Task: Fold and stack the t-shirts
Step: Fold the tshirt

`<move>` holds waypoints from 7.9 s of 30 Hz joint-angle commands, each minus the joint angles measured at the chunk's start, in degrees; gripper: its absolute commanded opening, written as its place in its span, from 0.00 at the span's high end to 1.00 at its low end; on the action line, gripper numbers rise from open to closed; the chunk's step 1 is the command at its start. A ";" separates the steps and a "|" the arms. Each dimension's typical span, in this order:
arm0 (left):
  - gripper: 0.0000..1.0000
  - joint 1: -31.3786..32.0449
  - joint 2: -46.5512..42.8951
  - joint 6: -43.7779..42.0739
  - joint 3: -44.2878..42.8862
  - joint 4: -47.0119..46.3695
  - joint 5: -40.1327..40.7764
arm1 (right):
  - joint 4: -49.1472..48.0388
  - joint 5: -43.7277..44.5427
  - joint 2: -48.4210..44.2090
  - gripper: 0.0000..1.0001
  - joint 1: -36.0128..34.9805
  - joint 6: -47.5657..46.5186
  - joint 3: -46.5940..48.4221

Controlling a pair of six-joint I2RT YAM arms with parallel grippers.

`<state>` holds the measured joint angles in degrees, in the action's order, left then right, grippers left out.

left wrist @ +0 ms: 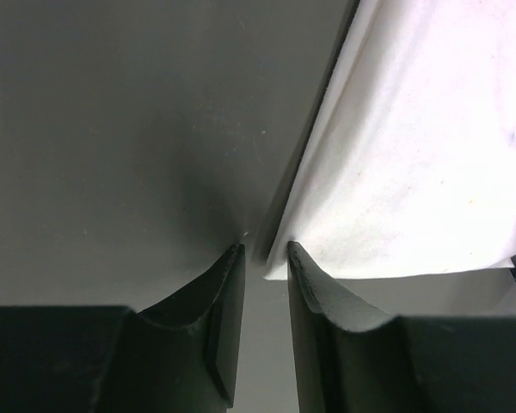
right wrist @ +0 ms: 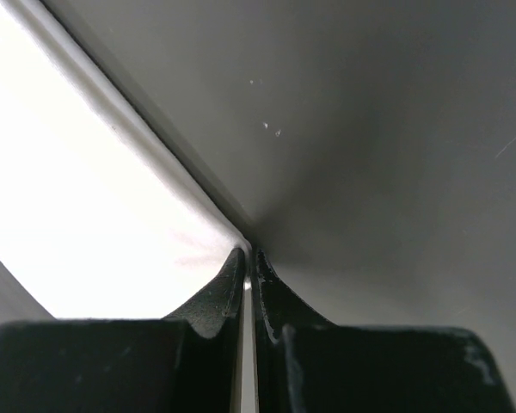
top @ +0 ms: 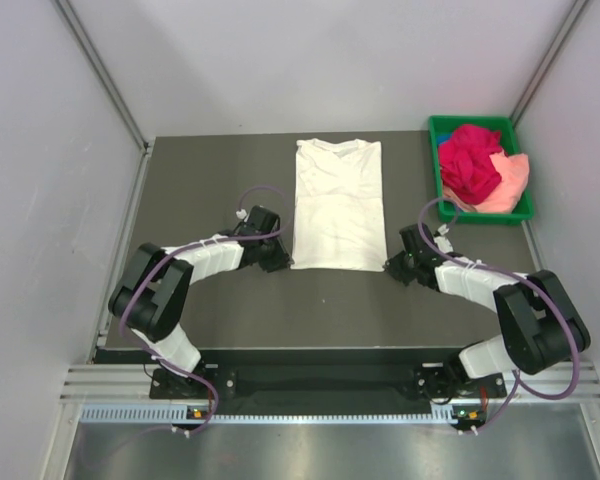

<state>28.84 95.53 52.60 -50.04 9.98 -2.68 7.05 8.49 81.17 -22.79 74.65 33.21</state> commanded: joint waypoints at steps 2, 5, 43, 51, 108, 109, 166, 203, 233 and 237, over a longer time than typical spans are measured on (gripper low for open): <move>0.69 0.87 3.00 0.05 2.05 2.24 1.97 | -0.28 1.18 -0.31 1.00 -0.86 -1.61 -1.83; 0.74 1.13 3.44 0.05 1.53 2.41 1.89 | -0.72 1.09 -0.31 1.00 -0.86 -2.58 -1.92; 1.00 12.38 -19.85 3.48 8.48 13.04 -0.05 | 15.62 6.10 -34.32 1.00 -8.59 -17.96 -8.17; 1.00 11.86 -19.06 1.72 1.80 18.05 2.06 | 18.53 9.26 -31.86 1.00 -8.59 -21.91 0.08; 1.00 -17.77 45.98 -8.92 -74.23 -1.89 -3.29 | -6.52 -18.16 57.44 1.00 12.94 -37.92 87.02; 1.00 -17.77 45.72 -8.92 -74.24 -1.72 -3.47 | -6.61 -18.16 57.35 1.00 13.03 -37.74 86.94; 0.71 -10.48 21.63 -15.51 -38.03 -0.75 -12.01 | 0.86 -43.91 45.75 0.35 15.67 -62.61 59.79; 0.70 -10.47 39.73 -14.37 -60.26 13.49 -9.28 | 5.96 -28.87 47.39 0.34 13.56 -57.34 68.36; 0.66 -15.31 33.43 -19.55 -65.90 19.29 -8.83 | -9.89 -47.78 68.27 0.49 19.45 -33.68 87.55; 0.66 -14.78 28.50 -15.96 -57.03 13.95 -19.69 | -4.77 -45.58 59.74 0.33 20.23 -41.41 81.50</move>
<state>12.80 131.20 34.63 -111.33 26.74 -13.37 -3.75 -38.87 148.33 -3.84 39.51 117.47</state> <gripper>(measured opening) 0.339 0.658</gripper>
